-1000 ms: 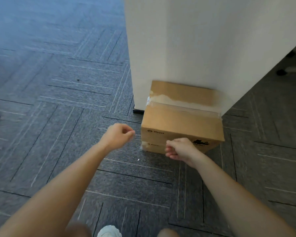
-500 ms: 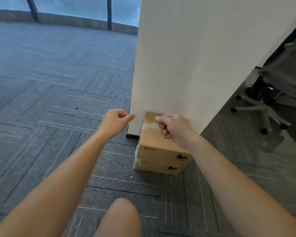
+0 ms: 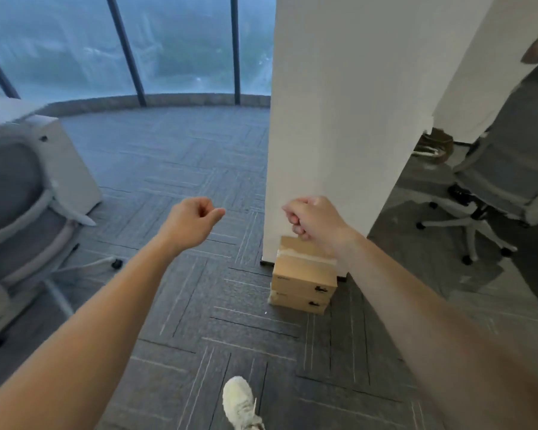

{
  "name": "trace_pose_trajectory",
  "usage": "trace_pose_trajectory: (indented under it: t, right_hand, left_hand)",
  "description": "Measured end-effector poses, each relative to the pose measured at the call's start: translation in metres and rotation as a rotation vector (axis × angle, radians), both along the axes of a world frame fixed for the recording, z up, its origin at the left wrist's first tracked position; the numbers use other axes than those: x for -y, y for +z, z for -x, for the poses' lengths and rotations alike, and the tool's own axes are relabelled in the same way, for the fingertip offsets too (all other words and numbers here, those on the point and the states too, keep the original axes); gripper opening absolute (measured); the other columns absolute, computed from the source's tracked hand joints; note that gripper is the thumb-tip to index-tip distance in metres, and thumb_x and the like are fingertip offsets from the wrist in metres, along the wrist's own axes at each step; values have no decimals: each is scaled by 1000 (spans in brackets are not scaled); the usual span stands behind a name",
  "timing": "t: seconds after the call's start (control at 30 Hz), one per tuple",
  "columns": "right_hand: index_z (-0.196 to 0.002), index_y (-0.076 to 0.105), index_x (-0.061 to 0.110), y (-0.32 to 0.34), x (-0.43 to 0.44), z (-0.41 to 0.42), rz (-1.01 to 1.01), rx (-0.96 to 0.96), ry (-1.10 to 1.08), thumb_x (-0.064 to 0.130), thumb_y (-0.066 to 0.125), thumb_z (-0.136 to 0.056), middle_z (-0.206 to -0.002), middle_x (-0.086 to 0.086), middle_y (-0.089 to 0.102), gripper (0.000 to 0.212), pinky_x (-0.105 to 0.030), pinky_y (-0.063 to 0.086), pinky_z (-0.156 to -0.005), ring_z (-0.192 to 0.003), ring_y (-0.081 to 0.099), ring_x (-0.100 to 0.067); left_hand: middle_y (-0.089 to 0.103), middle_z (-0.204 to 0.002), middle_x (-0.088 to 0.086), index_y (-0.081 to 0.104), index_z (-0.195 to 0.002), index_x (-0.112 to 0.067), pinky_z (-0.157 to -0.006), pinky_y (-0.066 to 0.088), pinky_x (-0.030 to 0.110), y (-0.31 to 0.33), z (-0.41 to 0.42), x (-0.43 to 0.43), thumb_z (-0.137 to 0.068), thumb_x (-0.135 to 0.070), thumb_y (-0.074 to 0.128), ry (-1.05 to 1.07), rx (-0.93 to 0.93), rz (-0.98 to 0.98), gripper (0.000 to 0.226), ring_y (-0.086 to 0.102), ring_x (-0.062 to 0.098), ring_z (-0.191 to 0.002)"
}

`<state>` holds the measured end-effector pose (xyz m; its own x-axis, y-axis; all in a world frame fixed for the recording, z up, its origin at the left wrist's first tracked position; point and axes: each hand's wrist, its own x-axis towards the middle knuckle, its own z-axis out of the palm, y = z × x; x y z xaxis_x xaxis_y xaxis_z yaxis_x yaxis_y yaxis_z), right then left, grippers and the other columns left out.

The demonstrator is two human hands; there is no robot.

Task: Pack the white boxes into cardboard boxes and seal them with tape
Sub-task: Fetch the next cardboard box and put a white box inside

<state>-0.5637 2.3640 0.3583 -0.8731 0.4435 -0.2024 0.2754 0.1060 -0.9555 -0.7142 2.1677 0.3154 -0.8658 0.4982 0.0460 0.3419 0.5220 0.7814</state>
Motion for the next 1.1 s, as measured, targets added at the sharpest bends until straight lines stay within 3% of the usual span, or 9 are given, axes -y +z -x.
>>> trace_pose_trajectory:
  t: [0.23,0.33,0.4,0.47,0.5,0.63,0.77,0.97,1.1]
  right_hand:
    - [-60,54,19,89,158,2,-131,-138,334,30,63,-90,-58,-2,44,33,-22,29,-44,-48,38,-14]
    - [-58,56,20,97,236,0,-151,-175,478,31,63,-89,-56,2,49,33,-24,33,-47,-50,43,-13]
    - [-58,58,20,103,250,1,-156,-196,496,30,63,-90,-54,4,49,34,-24,35,-49,-50,44,-12]
    - [-61,60,20,114,392,-2,-194,-178,794,31,62,-91,-57,2,49,32,-26,37,-52,-52,44,-12]
    - [-62,61,19,119,392,-2,-212,-202,771,32,61,-91,-59,0,49,31,-27,38,-54,-54,45,-14]
    - [-71,66,13,128,497,6,-230,-186,922,33,61,-92,-62,-3,53,30,-26,38,-53,-57,46,-15]
    - [-72,66,12,133,644,-2,-296,-163,1117,35,60,-92,-60,-1,53,30,-25,34,-49,-56,43,-17]
    - [-83,70,6,137,820,-10,-432,-204,1280,32,59,-94,-67,1,56,31,-22,38,-56,-56,44,-9]
    - [-68,62,13,134,916,-15,-527,-259,1448,33,58,-95,-65,3,58,34,-23,43,-64,-57,49,-8]
  left_hand:
    - [56,-54,0,58,-63,-14,-53,39,26,127,-79,193,-100,-36,58,271,-73,76,43,44,1,-38]
    - [63,-59,-1,66,-73,-11,-62,49,29,146,-115,279,-98,-39,61,352,-42,145,37,54,6,-50]
    - [67,-62,-2,68,-74,-15,-70,53,33,146,-120,296,-97,-40,62,344,-5,199,34,59,8,-56]
    - [70,-65,-2,70,-73,-16,-74,55,32,157,-178,435,-97,-39,62,615,-10,143,34,63,8,-60]
    - [72,-67,-1,71,-75,-14,-75,56,32,157,-175,436,-96,-39,63,602,0,122,34,66,11,-63]
    - [68,-64,-2,69,-74,-13,-63,47,27,164,-207,526,-95,-42,63,782,17,105,36,58,6,-56]
    - [61,-65,0,60,-71,-12,-71,51,34,158,-237,661,-94,-49,62,945,-15,68,43,56,14,-61]
    - [53,-63,2,54,-70,-13,-68,50,33,146,-277,816,-90,-46,68,1075,-16,11,41,53,15,-61]
    - [48,-62,1,47,-64,-16,-66,51,34,141,-299,897,-90,-37,70,1194,-7,-23,41,52,16,-63]
